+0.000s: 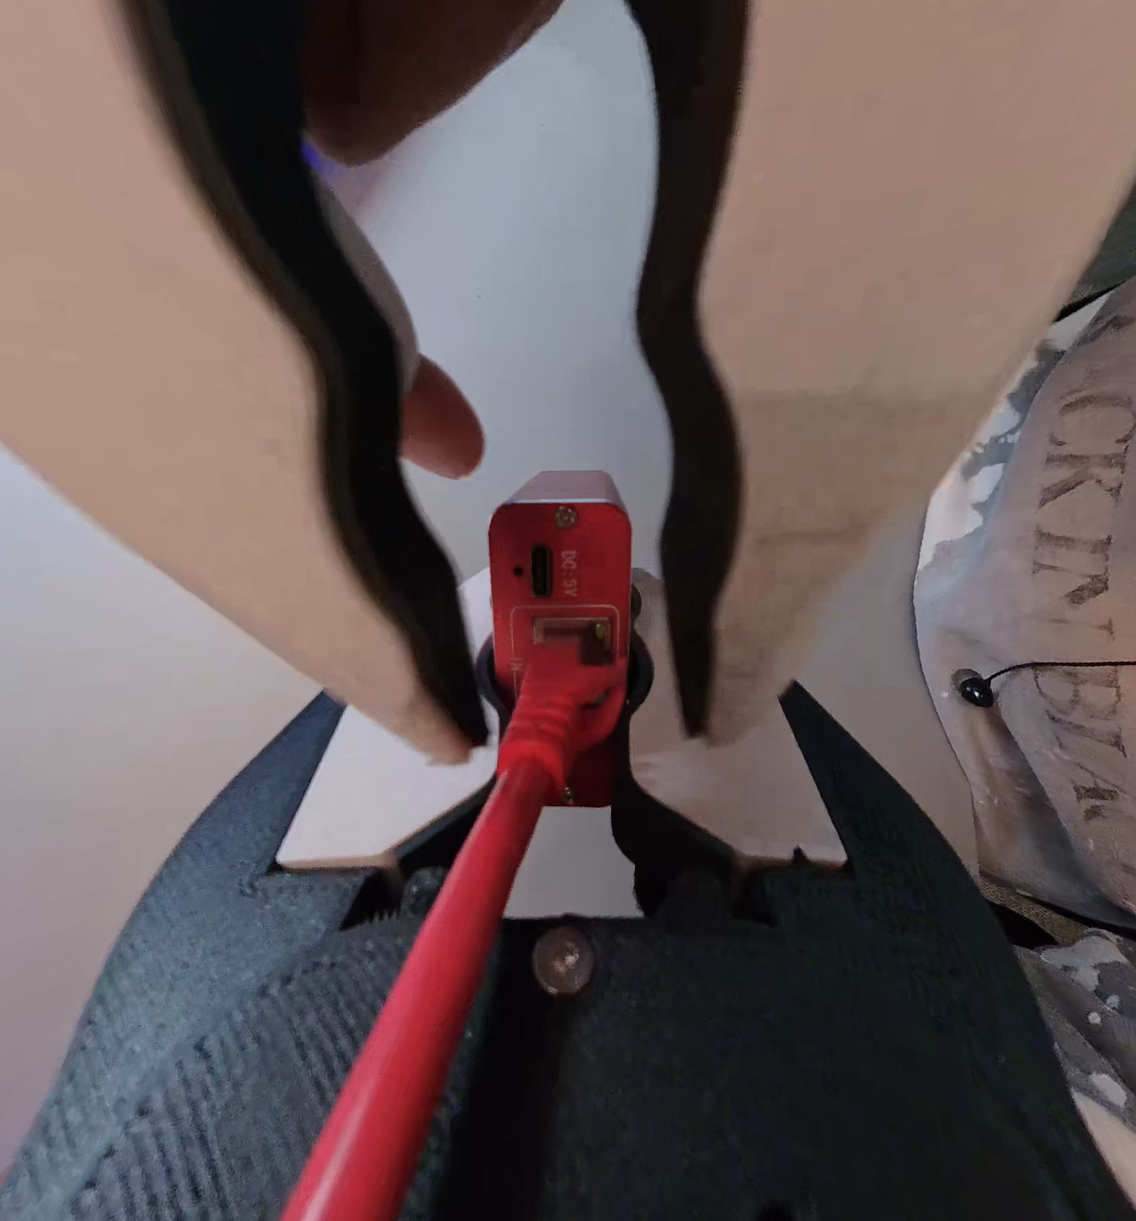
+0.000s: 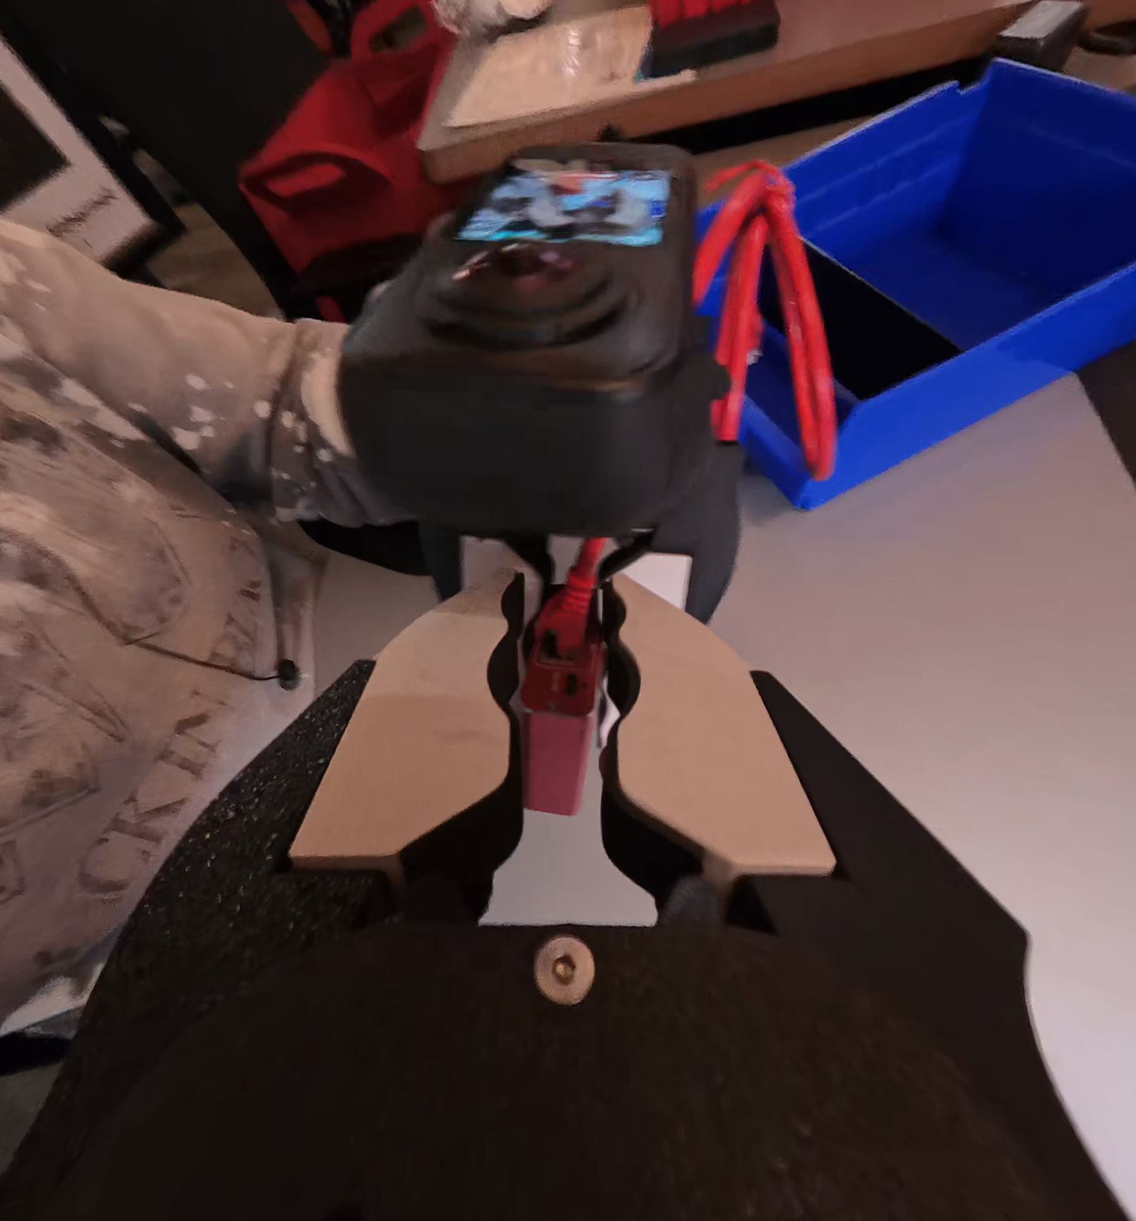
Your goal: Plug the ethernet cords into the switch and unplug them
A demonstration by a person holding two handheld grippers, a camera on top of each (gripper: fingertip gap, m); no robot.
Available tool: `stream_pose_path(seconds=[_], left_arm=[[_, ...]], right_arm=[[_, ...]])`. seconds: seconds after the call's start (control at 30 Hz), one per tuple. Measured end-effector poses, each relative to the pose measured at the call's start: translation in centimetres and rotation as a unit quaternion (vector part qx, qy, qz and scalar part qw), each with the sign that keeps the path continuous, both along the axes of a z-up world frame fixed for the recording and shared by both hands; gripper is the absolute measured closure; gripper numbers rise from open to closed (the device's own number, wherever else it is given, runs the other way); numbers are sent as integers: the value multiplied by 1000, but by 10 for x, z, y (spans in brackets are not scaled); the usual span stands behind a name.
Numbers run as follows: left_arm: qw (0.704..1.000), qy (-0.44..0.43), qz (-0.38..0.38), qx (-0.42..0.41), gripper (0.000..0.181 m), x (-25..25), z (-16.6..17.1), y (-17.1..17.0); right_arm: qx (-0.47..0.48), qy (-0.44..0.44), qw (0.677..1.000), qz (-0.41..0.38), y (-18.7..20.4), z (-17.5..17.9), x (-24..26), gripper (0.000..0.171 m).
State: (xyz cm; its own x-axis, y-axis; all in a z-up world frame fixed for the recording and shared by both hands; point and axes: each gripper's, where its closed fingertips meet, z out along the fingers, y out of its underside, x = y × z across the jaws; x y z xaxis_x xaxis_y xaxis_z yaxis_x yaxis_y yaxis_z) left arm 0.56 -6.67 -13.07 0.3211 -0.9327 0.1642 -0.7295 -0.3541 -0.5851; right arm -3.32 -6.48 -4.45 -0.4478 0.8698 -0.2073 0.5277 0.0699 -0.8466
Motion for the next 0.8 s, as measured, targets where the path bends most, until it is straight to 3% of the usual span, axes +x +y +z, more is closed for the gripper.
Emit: stream_pose_path(seconds=[0.2,0.4,0.47,0.6,0.8], left_arm=[[1000,-2,11,6,152,6,-1,6],[987,-128,52,86,144,13,36,35],[966,-204,74,139,141,13,58,50],[909,-366,113,162,141,14,93,67],[805,-562,113,154,135,9,146,59]], right_arm=[[19,7,999,-31,4,-7,-6,164],[9,113,989,-93,34,27,2,165],[3,168,978,-122,48,47,6,165],[-40,301,939,-163,67,93,21,164],[-146,513,831,-158,71,139,55,164]])
